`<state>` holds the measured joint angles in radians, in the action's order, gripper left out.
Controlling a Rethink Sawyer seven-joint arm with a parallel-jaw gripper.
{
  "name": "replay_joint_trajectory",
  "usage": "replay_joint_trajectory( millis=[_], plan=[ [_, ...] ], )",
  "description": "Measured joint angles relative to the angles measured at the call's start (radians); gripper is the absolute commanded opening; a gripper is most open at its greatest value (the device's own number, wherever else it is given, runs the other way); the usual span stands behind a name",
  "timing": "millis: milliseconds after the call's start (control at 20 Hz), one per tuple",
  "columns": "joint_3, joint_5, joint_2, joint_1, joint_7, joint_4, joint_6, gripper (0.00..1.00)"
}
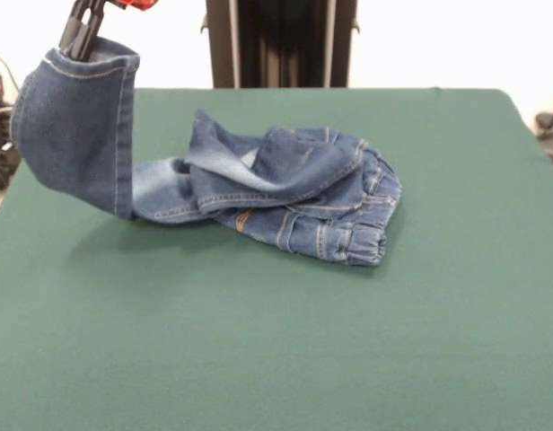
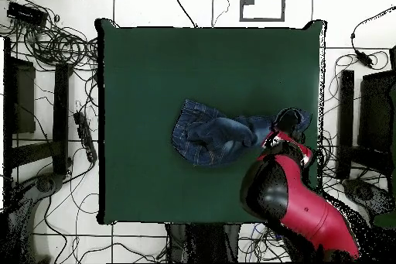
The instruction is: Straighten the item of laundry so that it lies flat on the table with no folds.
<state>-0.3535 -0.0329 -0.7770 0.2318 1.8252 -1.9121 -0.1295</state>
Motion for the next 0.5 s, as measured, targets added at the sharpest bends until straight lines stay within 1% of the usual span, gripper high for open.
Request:
replay_joint_trajectory(
  millis=[150,200,350,500],
  plan=[
    [-0.045,-0.075,0.031,-0.035,0.007,-0.006,-0.048,0.0],
    [-0.065,-0.128,0.058,-0.05,0.018,-0.011,-0.11,0.0],
    [-0.08,-0.177,0.092,-0.053,0.038,-0.015,-0.204,0.0],
    [-0.09,-0.241,0.146,-0.04,0.082,-0.022,-0.336,0.0]
  ],
)
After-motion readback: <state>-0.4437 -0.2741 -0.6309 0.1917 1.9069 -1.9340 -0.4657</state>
